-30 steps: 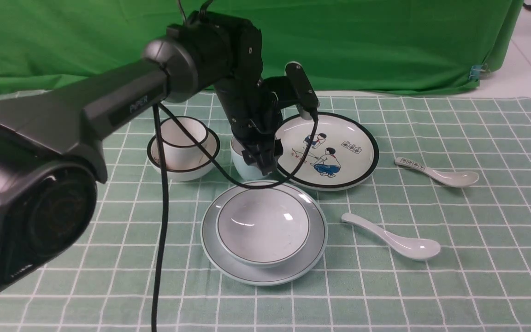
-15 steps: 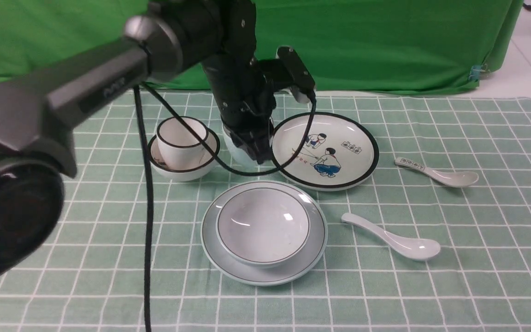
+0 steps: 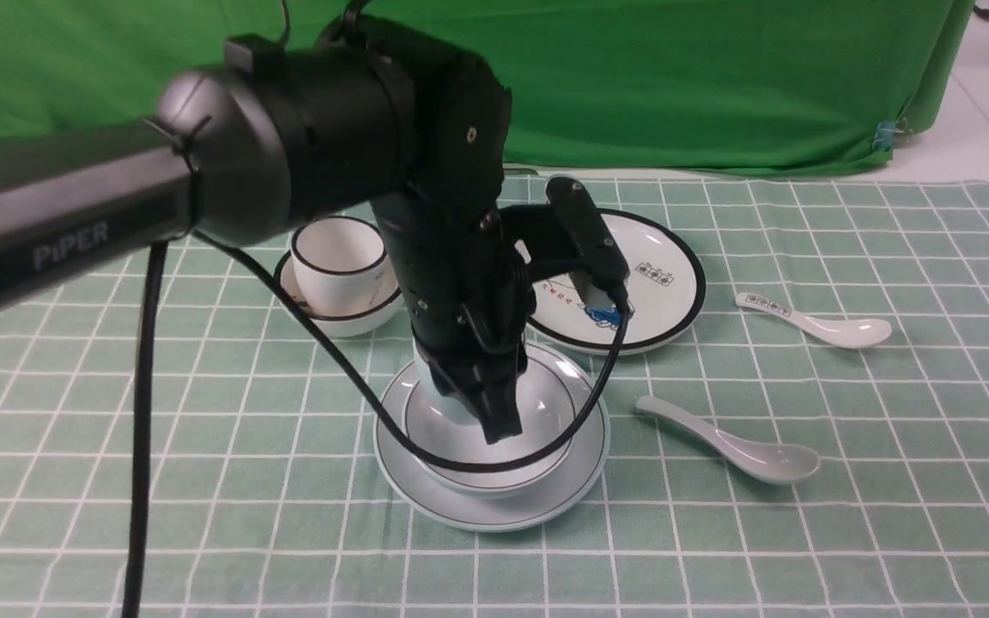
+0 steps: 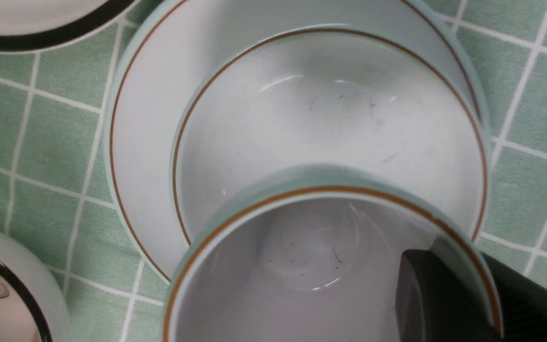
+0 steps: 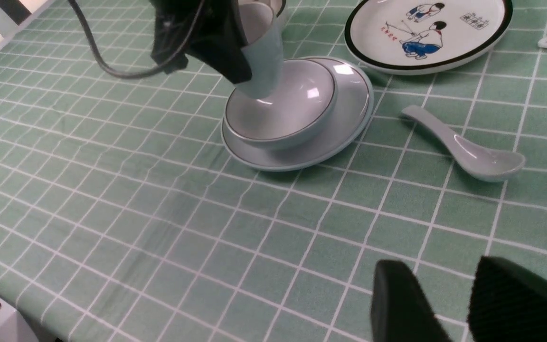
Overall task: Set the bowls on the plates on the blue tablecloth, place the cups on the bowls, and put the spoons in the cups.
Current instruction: 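Place the cup upside down onto the bowl on the plate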
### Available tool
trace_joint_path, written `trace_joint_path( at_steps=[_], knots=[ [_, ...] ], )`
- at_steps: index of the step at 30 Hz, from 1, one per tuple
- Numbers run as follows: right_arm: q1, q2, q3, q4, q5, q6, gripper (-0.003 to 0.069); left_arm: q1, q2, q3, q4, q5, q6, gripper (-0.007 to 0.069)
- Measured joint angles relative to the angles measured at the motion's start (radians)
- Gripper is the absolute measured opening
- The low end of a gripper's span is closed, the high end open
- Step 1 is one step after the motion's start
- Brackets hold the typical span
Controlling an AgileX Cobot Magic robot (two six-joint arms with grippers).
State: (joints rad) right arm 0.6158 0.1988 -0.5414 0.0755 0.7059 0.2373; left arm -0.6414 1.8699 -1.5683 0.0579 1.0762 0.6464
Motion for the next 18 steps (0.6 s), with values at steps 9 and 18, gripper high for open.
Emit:
trace_joint_path(
  at_steps=[9, 18],
  knots=[
    [0.000, 0.000, 0.000, 0.001, 0.000, 0.001, 0.0263, 0.001, 0.088, 0.009, 0.011, -0.088, 0.000, 0.0037],
    [0.000, 0.000, 0.000, 0.012, 0.000, 0.005, 0.0265, 0.001, 0.103, 0.009, 0.003, -0.092, -0.002, 0.0076]
  ],
)
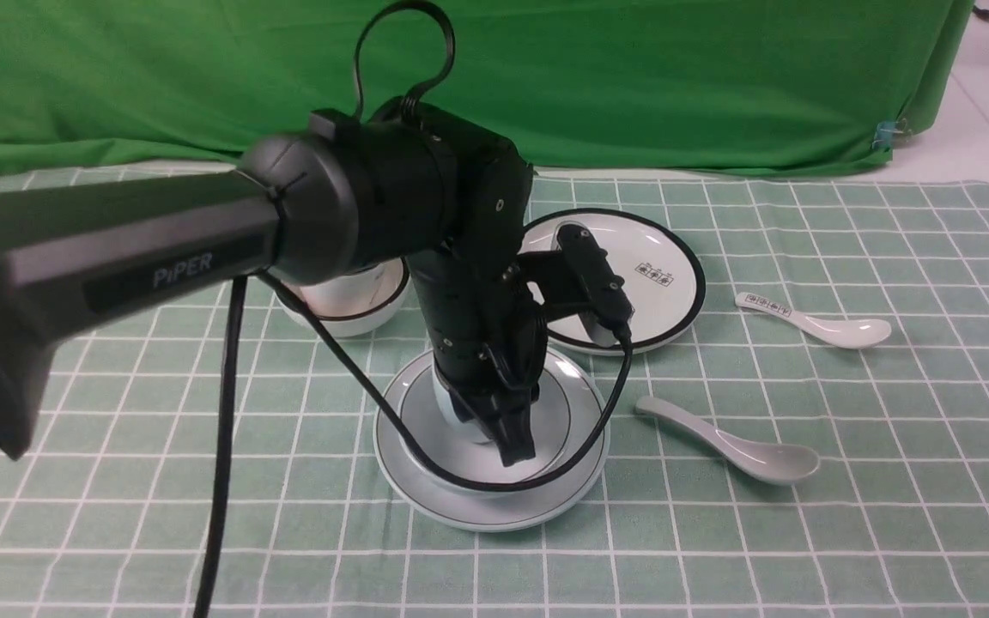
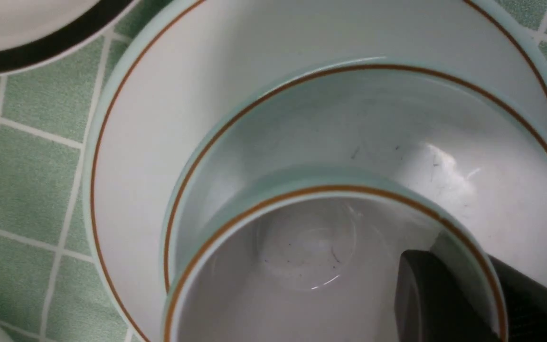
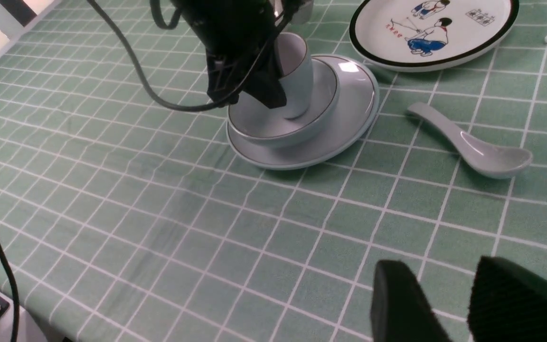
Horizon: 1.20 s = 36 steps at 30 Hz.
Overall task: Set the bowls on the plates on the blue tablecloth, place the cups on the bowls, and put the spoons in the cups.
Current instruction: 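Place the cup upside down onto the bowl on the plate, then move the gripper down to the white spoon beside the saucer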
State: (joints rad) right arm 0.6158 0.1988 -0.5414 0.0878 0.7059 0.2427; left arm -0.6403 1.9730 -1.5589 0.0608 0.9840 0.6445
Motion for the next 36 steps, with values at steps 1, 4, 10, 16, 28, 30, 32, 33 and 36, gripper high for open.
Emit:
trace_joint_path(
  at_steps=[1, 4, 10, 16, 28, 30, 32, 33, 36],
  knots=[
    [0.000, 0.000, 0.000, 0.000, 0.000, 0.006, 0.0266, 0.000, 0.000, 0.000, 0.000, 0.003, 0.000, 0.0095],
    [0.000, 0.002, 0.000, 0.000, 0.000, 0.023, 0.0279, 0.000, -0.001, 0.000, -0.006, 0.013, 0.000, 0.0144],
    [0.000, 0.121, -0.003, 0.002, 0.000, 0.015, 0.0369, 0.000, -0.063, 0.000, -0.079, 0.065, -0.046, 0.0350],
    [0.000, 0.461, -0.077, 0.002, 0.004, -0.165, 0.0388, 0.000, -0.248, 0.000, -0.150, 0.194, -0.133, 0.0370],
    [-0.040, 1.226, -0.534, -0.013, 0.087, -0.537, 0.0389, 0.000, -0.858, 0.316, -0.200, 0.100, -0.276, 0.0008],
    [-0.075, 1.345, -0.620, -0.014, 0.109, -0.599, 0.0389, 0.000, -0.982, 0.442, -0.229, 0.004, -0.281, 0.0005],
    [-0.112, 1.431, -0.682, -0.014, 0.120, -0.639, 0.0389, 0.000, -1.090, 0.571, -0.256, -0.090, -0.281, 0.0005],
    [-0.116, 1.440, -0.688, -0.014, 0.122, -0.643, 0.0389, 0.000, -1.101, 0.571, -0.258, -0.100, -0.281, 0.0005],
    [-0.163, 1.573, -0.780, -0.015, 0.122, -0.707, 0.0391, 0.000, -1.270, 0.760, -0.293, -0.255, -0.281, 0.0005]
  ],
)
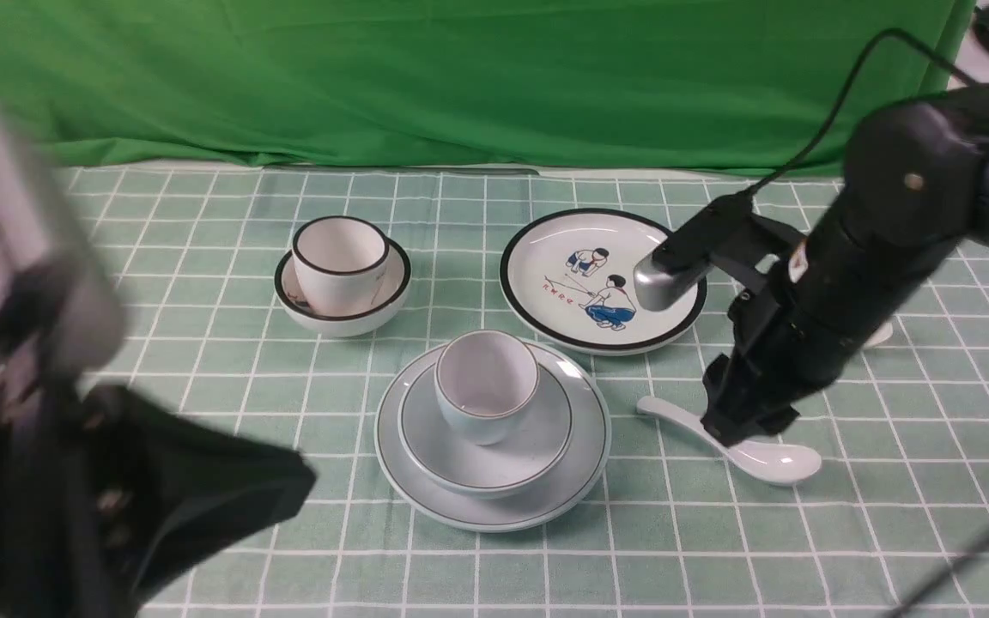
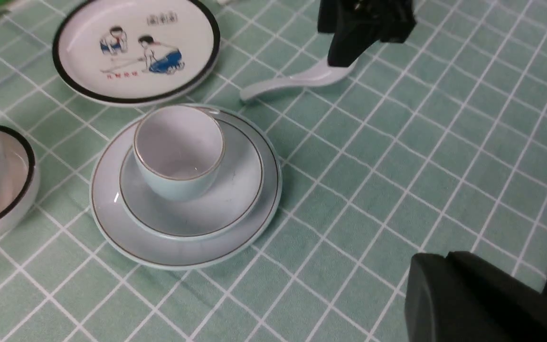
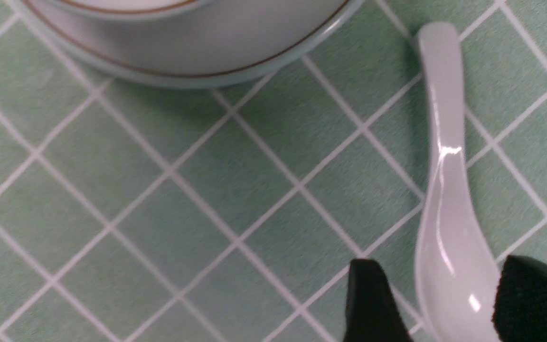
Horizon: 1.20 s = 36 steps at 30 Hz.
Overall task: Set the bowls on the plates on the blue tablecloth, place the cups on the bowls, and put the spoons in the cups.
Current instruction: 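Move the gripper down to the white spoon beside the saucer, then move the spoon over the cup on the plates and lower it into the cup with the right gripper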
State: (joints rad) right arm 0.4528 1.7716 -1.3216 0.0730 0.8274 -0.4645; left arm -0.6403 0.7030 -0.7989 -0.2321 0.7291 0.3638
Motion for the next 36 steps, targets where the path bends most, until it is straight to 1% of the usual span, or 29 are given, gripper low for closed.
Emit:
trace_joint_path(
  at_steps=[2, 6, 12, 22, 24, 26, 29, 30, 33, 36],
  knots=[
    [-0.017, 0.059, -0.043, 0.000, -0.001, -0.020, 0.0391, 0.000, -0.079, 0.081, -0.014, -0.066, 0.000, 0.0005],
    [-0.030, 0.179, -0.133, 0.007, 0.001, -0.040, 0.0391, 0.000, -0.156, 0.136, -0.025, -0.103, 0.000, 0.0008],
    [-0.031, 0.273, -0.201, 0.034, 0.003, -0.076, 0.0391, 0.000, -0.168, 0.139, -0.040, -0.110, 0.000, 0.0009],
    [-0.031, 0.354, -0.220, 0.037, 0.002, -0.102, 0.0388, 0.000, -0.168, 0.139, -0.059, -0.101, 0.000, 0.0010],
    [-0.031, 0.355, -0.222, 0.036, 0.002, -0.102, 0.0372, 0.000, -0.168, 0.139, -0.059, -0.097, 0.000, 0.0010],
    [-0.031, 0.355, -0.223, 0.031, 0.002, -0.103, 0.0325, 0.000, -0.168, 0.139, -0.059, -0.092, 0.000, 0.0010],
    [-0.033, 0.354, -0.224, 0.020, 0.009, -0.106, 0.0174, 0.000, -0.168, 0.139, -0.059, -0.070, 0.000, 0.0010],
    [-0.033, 0.351, -0.224, 0.025, 0.014, -0.102, 0.0158, 0.000, -0.168, 0.139, -0.059, -0.063, 0.001, 0.0010],
    [-0.032, 0.326, -0.216, 0.037, 0.073, -0.073, 0.0166, 0.000, -0.168, 0.139, -0.059, -0.048, 0.012, 0.0010],
    [-0.030, 0.229, -0.195, 0.046, 0.101, -0.018, 0.0166, 0.000, -0.168, 0.139, -0.053, -0.048, 0.019, 0.0010]
  ],
)
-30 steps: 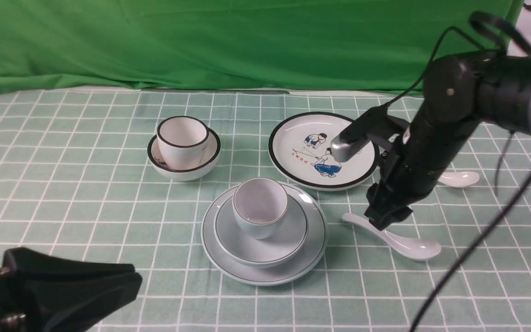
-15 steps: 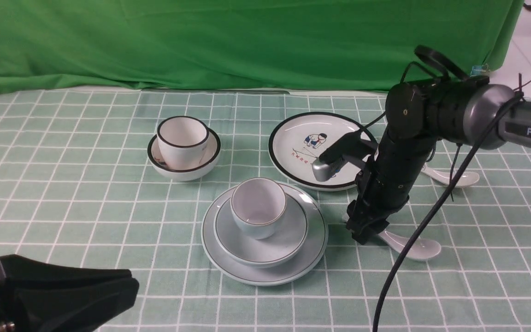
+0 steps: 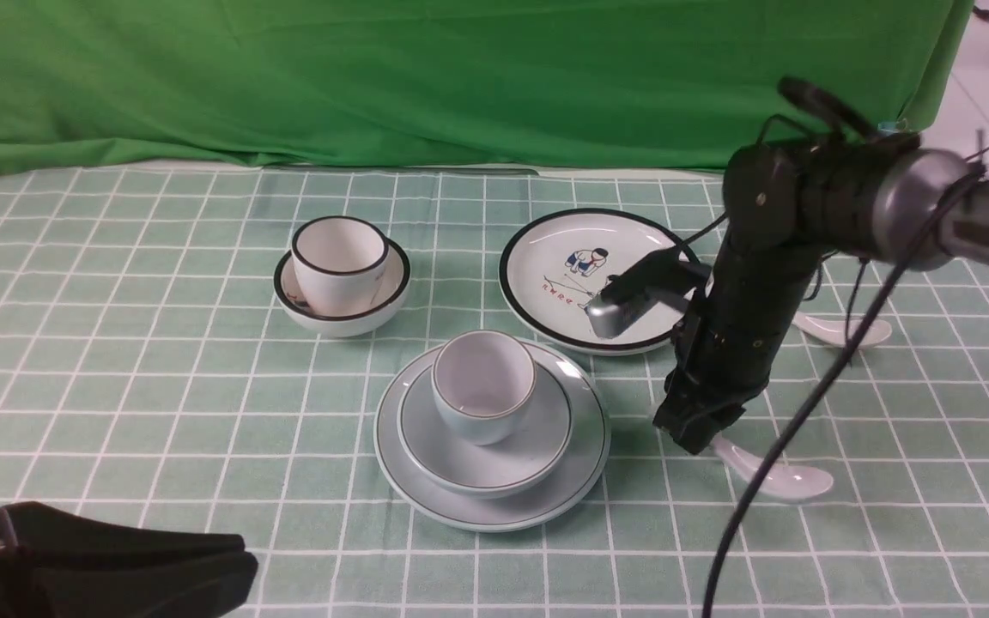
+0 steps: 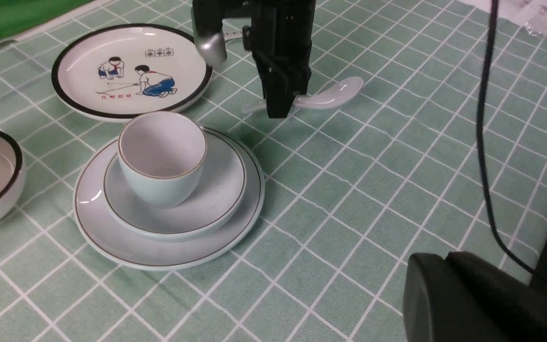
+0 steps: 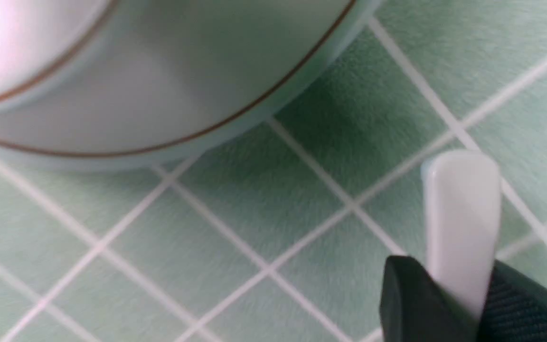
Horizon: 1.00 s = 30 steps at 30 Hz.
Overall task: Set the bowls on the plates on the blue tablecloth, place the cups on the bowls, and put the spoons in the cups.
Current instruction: 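Move the spoon over the cup on the plates and lower it into the cup with the right gripper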
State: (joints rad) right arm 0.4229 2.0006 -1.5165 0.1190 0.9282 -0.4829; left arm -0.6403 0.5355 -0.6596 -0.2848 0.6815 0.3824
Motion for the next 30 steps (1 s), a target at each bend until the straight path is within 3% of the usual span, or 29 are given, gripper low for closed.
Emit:
trace_joint_path(
  at_steps=[5, 8, 11, 14, 17, 21, 30],
  knots=[
    [0.032, -0.218, 0.139, 0.047, -0.176, 0.065, 0.0166, 0.000, 0.000, 0.000, 0.014, 0.001, 0.002, 0.0010],
    [0.098, -0.362, 0.324, 0.160, -0.493, 0.077, 0.0166, 0.000, 0.000, 0.000, 0.018, 0.001, 0.003, 0.0010],
    [0.215, -0.462, 0.527, 0.245, -1.018, 0.086, 0.0166, 0.000, 0.000, 0.000, 0.020, 0.001, 0.004, 0.0010],
    [0.347, -0.476, 0.676, 0.245, -1.465, 0.136, 0.0166, 0.000, 0.000, 0.000, 0.020, 0.001, 0.004, 0.0010],
    [0.396, -0.432, 0.701, 0.167, -1.656, 0.203, 0.0166, 0.000, 0.000, 0.000, 0.020, 0.001, 0.004, 0.0010],
    [0.401, -0.331, 0.662, 0.062, -1.751, 0.277, 0.0166, 0.000, 0.000, 0.000, 0.020, 0.001, 0.004, 0.0010],
    [0.380, -0.151, 0.553, 0.003, -1.778, 0.293, 0.0166, 0.000, 0.000, 0.000, 0.020, 0.008, 0.004, 0.0010]
  ],
)
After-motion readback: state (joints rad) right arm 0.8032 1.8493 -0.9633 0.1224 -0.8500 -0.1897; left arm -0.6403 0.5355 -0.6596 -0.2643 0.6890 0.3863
